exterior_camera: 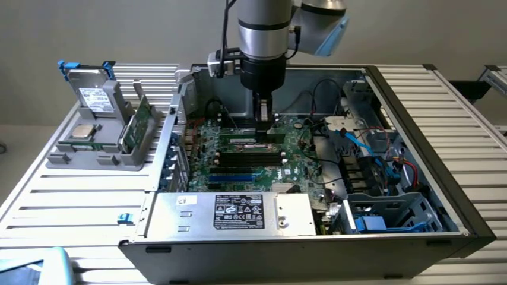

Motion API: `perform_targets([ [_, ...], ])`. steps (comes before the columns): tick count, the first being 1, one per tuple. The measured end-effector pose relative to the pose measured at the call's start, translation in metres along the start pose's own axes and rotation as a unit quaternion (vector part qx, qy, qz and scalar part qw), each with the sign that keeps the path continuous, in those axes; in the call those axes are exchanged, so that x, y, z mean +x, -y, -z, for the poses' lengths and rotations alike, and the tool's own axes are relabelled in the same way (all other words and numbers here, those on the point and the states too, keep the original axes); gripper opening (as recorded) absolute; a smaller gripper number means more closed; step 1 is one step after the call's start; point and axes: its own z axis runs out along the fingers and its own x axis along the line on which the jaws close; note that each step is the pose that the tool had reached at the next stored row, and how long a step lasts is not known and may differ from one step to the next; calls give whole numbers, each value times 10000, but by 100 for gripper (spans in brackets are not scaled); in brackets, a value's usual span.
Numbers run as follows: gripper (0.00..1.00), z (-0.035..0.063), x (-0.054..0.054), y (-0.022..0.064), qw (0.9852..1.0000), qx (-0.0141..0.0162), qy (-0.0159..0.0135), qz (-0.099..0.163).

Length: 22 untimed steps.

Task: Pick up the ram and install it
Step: 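Insert the ram into the slot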

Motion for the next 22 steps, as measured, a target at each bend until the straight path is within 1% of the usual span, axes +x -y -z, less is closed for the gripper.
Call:
perform_targets([
  [3, 14, -41, 2, -3, 10000, 0, 0, -1],
  [7, 14, -90, 30, -5, 10000, 0, -6, -2],
  [9, 14, -114, 38, -7, 10000, 2, -14, -2],
  [12, 14, -145, 37, -7, 10000, 4, -54, -1],
  [13, 14, -159, 36, -8, 10000, 4, -61, 0],
  [16, 14, -207, 34, -11, 10000, 4, -69, 0],
  [22, 14, -310, 28, -16, 10000, 8, -74, -1],
])
